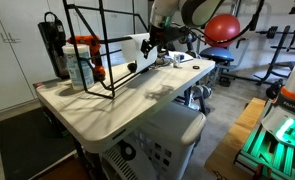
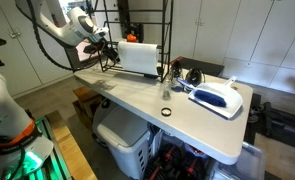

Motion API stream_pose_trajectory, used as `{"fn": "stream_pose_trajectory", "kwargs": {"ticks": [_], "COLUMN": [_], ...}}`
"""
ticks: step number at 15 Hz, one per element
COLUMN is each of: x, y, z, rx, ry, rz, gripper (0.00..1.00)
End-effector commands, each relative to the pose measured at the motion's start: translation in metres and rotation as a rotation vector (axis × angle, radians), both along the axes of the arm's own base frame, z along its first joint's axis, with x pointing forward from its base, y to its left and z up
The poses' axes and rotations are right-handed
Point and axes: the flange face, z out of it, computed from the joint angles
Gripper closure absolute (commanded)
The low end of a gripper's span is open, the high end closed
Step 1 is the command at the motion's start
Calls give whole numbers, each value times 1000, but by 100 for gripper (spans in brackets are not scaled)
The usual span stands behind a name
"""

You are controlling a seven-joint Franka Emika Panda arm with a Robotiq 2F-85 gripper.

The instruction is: Put the paper towel on top of the table

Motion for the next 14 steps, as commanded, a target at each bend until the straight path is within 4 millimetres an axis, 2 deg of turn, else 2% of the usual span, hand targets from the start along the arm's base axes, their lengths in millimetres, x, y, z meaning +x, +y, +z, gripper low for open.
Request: {"fn": "stream_pose_trajectory", "kwargs": {"ticks": [1,10,14], "x": [17,41,49], "y": [4,25,31], "z": [-15,-60,-68], "rx": [-16,-37,-30], "ry": [-41,-87,-126], "rz": [6,16,-7], "gripper": [0,0,0]}}
